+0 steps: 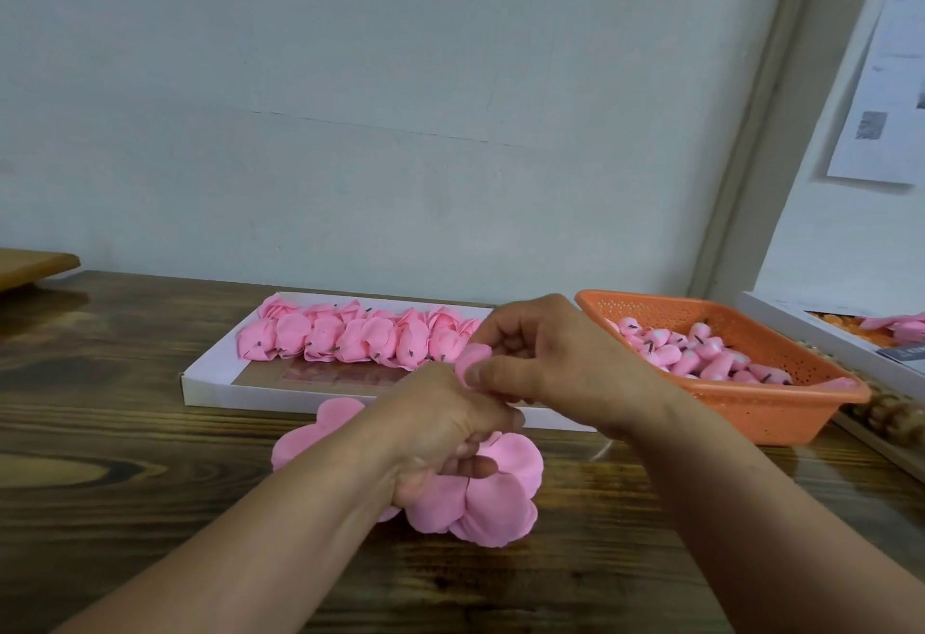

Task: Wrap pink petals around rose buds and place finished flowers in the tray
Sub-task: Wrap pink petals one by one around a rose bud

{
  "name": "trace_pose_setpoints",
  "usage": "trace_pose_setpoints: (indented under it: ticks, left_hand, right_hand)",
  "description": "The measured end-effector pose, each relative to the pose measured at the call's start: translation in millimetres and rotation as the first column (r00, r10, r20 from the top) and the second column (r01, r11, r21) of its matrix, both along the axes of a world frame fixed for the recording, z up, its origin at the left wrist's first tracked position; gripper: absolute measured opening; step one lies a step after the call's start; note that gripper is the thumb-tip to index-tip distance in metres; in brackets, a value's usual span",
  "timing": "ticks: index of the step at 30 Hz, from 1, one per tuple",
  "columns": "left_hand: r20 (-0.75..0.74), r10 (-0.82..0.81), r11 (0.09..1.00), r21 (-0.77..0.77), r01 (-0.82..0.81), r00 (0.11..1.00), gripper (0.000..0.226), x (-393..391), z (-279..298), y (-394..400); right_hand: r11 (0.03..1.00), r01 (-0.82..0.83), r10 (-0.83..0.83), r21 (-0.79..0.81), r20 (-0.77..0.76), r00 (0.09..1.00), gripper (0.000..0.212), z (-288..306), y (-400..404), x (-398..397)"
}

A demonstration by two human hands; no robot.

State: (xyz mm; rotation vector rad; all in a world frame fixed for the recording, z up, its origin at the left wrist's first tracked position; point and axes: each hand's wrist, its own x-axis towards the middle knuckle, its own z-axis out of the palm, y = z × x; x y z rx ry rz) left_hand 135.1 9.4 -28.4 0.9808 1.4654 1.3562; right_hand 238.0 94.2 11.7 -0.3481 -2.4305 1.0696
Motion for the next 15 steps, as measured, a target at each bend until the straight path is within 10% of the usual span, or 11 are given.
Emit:
trace_pose_setpoints:
  ticks: [15]
  left_hand:
    - [-0.177,-0.161,0.984,0.053,0.173,0.971,0.012,-22.8,19.3,9.3]
  right_hand:
    - [0.991,0.049,-0.039,0.126,-0.076,0.996,0.01,10.6,13.6,-8.2]
